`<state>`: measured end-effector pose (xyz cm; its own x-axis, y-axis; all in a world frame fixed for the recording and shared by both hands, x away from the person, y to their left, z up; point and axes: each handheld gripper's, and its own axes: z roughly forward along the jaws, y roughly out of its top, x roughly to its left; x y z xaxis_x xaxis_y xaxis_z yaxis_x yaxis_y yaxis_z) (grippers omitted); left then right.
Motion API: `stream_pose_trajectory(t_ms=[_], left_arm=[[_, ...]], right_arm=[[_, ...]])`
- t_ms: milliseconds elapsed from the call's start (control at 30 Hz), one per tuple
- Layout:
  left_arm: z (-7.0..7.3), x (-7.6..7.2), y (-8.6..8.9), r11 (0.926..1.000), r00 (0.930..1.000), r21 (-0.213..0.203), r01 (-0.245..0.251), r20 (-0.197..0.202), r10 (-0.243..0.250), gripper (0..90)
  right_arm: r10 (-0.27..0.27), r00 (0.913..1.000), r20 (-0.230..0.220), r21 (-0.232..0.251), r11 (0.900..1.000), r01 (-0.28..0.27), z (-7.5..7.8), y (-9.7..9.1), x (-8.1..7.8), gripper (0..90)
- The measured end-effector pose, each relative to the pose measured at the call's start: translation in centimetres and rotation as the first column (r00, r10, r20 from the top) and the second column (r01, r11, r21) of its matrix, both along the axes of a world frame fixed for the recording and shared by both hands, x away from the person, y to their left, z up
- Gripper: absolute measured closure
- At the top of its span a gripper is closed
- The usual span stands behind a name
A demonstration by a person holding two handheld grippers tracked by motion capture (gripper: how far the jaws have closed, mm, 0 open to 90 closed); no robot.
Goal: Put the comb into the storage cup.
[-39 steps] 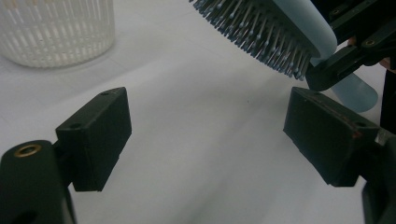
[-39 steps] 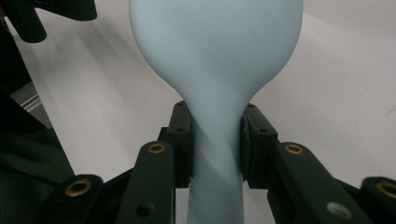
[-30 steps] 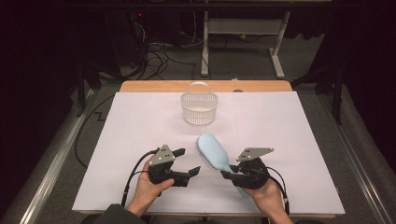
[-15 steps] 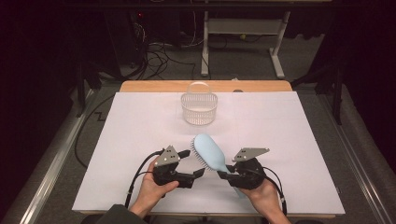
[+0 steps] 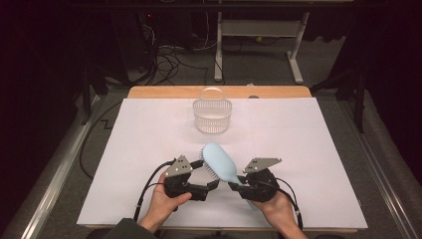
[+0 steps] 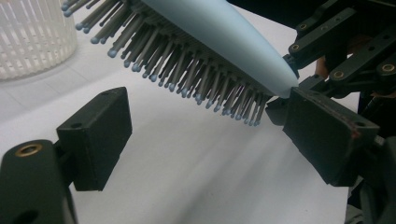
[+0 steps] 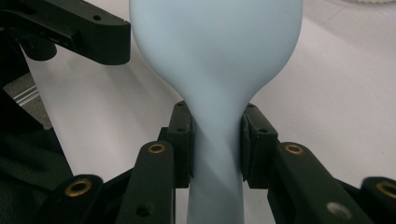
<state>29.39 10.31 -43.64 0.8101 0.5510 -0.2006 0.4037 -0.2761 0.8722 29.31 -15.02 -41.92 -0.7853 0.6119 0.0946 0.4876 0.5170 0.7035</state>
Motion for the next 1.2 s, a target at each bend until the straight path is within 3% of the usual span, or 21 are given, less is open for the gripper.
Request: stream_pose_trajectory(t_ms=[233,633,1200], left_arm=[[0.3,-0.2,0.0,0.9992,1.0000,-0.041,0.002,-0.004,-0.002,15.5],[0.2,-0.1,0.0,0.9986,0.9991,-0.037,-0.038,-0.018,0.037,13.2],[0.2,-0.1,-0.2,0.9978,0.9981,-0.041,-0.051,-0.037,0.050,13.6]], right_arm=[[0.021,0.9992,0.034,-0.018,0.9996,-0.020,0.1,1.0,-0.5,70.5],[0.024,0.9982,0.055,-0.027,0.9994,-0.023,0.0,2.4,-0.5,70.5],[0.022,0.9957,0.090,-0.030,0.9994,-0.020,0.1,2.9,-0.8,70.5]])
